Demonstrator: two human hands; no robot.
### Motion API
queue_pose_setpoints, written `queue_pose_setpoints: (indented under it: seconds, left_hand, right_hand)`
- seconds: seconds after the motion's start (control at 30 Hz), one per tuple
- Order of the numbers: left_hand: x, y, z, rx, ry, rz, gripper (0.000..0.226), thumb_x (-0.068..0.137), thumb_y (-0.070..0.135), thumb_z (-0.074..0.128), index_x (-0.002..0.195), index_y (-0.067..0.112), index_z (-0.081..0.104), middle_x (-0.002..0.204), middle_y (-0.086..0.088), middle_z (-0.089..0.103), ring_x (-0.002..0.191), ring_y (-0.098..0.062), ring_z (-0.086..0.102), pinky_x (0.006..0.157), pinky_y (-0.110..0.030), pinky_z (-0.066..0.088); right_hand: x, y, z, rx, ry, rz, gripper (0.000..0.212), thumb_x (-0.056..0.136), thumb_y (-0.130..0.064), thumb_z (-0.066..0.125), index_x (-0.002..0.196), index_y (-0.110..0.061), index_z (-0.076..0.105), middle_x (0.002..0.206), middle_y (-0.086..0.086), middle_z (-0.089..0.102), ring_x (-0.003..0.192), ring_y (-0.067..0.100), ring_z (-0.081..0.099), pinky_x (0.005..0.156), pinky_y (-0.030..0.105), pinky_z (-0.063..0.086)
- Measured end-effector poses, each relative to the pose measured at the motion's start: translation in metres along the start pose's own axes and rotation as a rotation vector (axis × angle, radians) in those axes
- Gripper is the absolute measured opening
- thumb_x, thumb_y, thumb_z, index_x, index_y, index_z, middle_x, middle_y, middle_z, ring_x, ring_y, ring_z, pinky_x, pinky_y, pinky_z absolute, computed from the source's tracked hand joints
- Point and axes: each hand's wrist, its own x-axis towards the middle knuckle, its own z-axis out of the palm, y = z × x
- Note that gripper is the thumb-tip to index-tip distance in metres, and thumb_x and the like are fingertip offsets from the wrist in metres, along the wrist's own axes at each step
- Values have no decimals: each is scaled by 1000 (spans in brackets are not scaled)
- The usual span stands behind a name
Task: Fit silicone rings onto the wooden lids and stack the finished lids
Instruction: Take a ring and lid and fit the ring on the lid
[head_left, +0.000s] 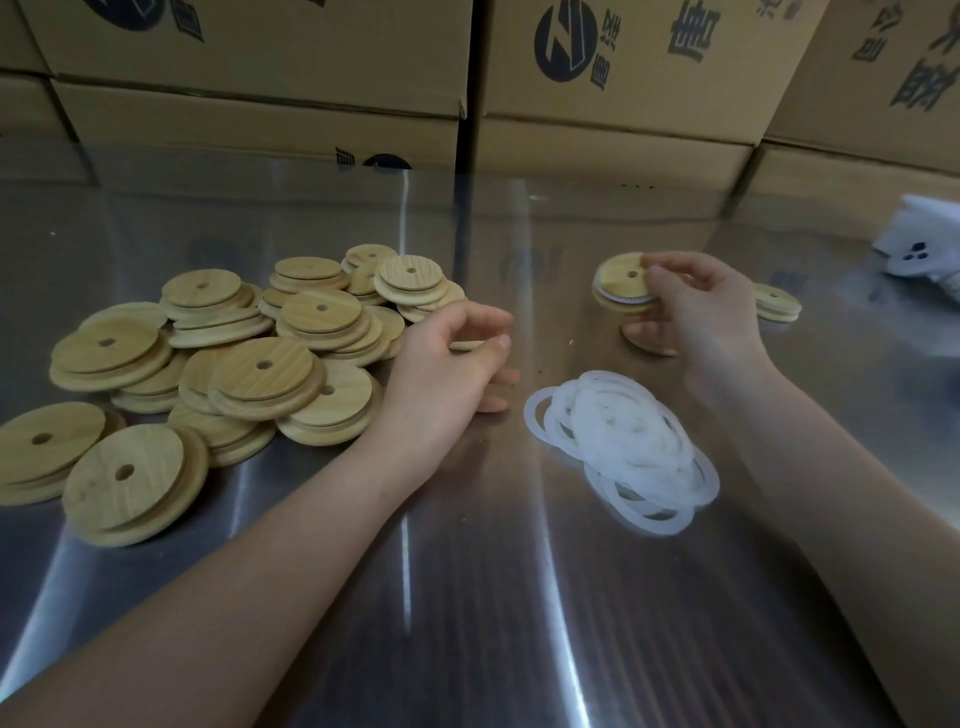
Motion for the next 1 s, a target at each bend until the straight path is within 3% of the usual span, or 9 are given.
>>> queue_pose_setpoints:
  seconds: [0.17,0.33,0.53,0.83,0.93,1.0]
  left_hand:
    - [0,-1,0,21,3,7,22,96,4,55,93,23,67,106,3,65,73,-10,72,59,-28,60]
    - [0,0,-1,49,3,19,24,96,2,54,93,23,67,106,4,65,73,-11,72,60,-28,60]
    - [-3,3,0,140,-12,23,24,96,0,51,93,16,69,103,1,66,72,-12,71,62,-27,60]
    - [-5,1,2,284,-34,81,28,95,2,52,87,23,69,90,3,68,72,-13,71,66,-30,60]
    - [-6,0,2,344,-32,141,29,94,4,53,86,26,69,84,0,70,74,-18,70,71,-40,60]
    - [-7,-1,2,430,-19,237,29,91,2,54,87,25,70,81,0,68,74,-15,66,68,-35,54]
  right_hand:
    - [22,14,-16,-122,98,87,18,92,-10,52,102,-18,65,88,12,63,53,21,56,50,29,50]
    - [28,17,-24,-297,153,95,19,88,-16,51,87,-26,67,77,5,62,49,19,51,47,27,45]
    - [30,18,-27,-355,143,112,20,88,-14,49,90,-23,67,72,7,61,49,21,55,46,29,46]
    - [30,19,-27,-440,108,136,14,91,-16,50,96,-18,63,70,6,58,51,20,57,45,28,47]
    - [29,19,-25,-478,104,126,13,92,-16,49,98,-17,61,67,6,57,50,19,56,44,27,45]
    - [28,19,-24,-496,103,121,15,90,-14,49,99,-15,61,68,7,57,53,21,55,46,28,45]
